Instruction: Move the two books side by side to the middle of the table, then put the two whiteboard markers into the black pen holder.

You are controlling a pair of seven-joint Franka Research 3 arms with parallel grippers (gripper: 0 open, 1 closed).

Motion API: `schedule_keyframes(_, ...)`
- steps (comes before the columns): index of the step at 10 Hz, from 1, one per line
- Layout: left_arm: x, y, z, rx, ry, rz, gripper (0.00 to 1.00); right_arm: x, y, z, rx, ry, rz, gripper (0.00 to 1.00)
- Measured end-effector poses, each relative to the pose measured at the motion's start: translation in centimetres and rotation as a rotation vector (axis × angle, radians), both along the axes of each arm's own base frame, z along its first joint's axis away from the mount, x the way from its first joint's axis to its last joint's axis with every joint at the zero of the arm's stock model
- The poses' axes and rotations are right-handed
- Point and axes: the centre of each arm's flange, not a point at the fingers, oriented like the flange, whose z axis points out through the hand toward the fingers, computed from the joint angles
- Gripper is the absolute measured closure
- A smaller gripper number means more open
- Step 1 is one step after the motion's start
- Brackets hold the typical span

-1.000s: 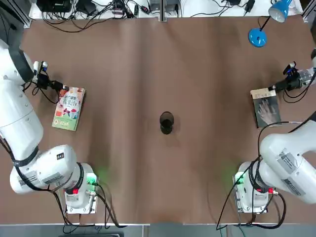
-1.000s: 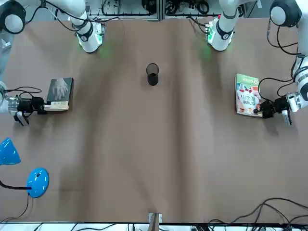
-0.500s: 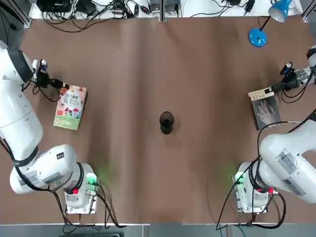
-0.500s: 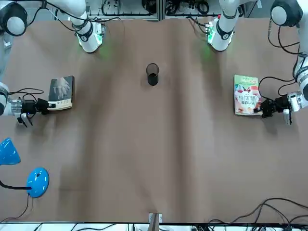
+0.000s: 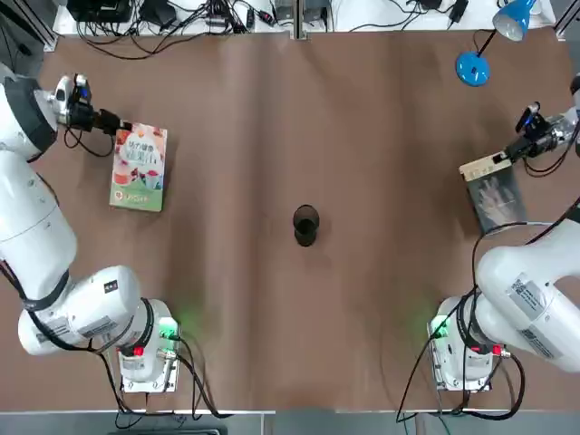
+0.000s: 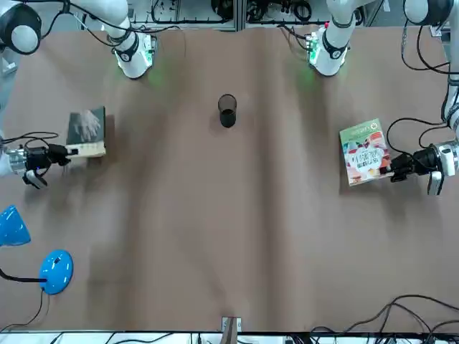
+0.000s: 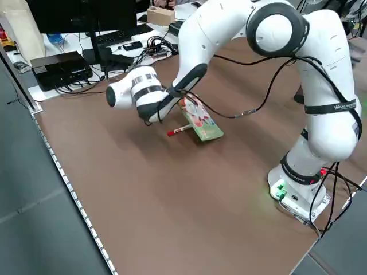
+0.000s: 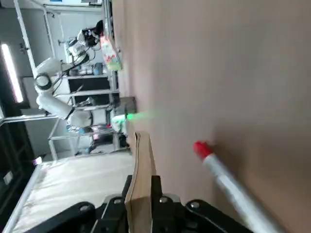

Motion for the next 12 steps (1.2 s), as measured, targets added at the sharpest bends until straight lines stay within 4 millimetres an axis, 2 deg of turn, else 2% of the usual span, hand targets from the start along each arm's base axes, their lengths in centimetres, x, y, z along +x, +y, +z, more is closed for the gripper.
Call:
schedule_keyframes(3, 1.8, -3.4, 1.7, -0.085, 0.034, -0.028, 0.82, -1.7, -3.1, 6.9, 0.009, 0.104, 0.05, 0.84)
schedule_keyframes(4, 3.0, -5.4, 2.8, -0.116, 0.06, -0.054, 0.82, -2.3, -3.7, 9.6, 0.02, 0.153, 0.059, 0.84)
schedule_keyframes(6, 6.4, -9.9, 5.5, -0.162, 0.112, -0.07, 0.82, -2.4, -3.5, 15.3, 0.014, 0.246, 0.093, 0.84)
schedule_keyframes(7, 8.0, -11.8, 7.0, -0.191, 0.132, -0.059, 0.82, -1.9, -2.9, 19.0, -0.019, 0.27, 0.099, 0.84)
schedule_keyframes(8, 9.3, -13.2, 8.4, -0.207, 0.135, -0.058, 0.82, -1.3, -2.1, 23.5, -0.067, 0.274, 0.086, 0.84)
schedule_keyframes(10, 11.1, -15.7, 10.0, -0.206, 0.134, -0.082, 0.82, -0.5, 0.7, 32.3, -0.158, 0.262, 0.043, 0.84)
schedule_keyframes(11, 11.7, -17.0, 9.8, -0.187, 0.128, -0.084, 0.82, 0.4, 2.7, 35.4, -0.176, 0.265, 0.029, 0.84)
schedule_keyframes(12, 12.4, -18.2, 9.4, -0.164, 0.12, -0.078, 0.82, 1.6, 5.1, 37.6, -0.176, 0.281, 0.023, 0.84)
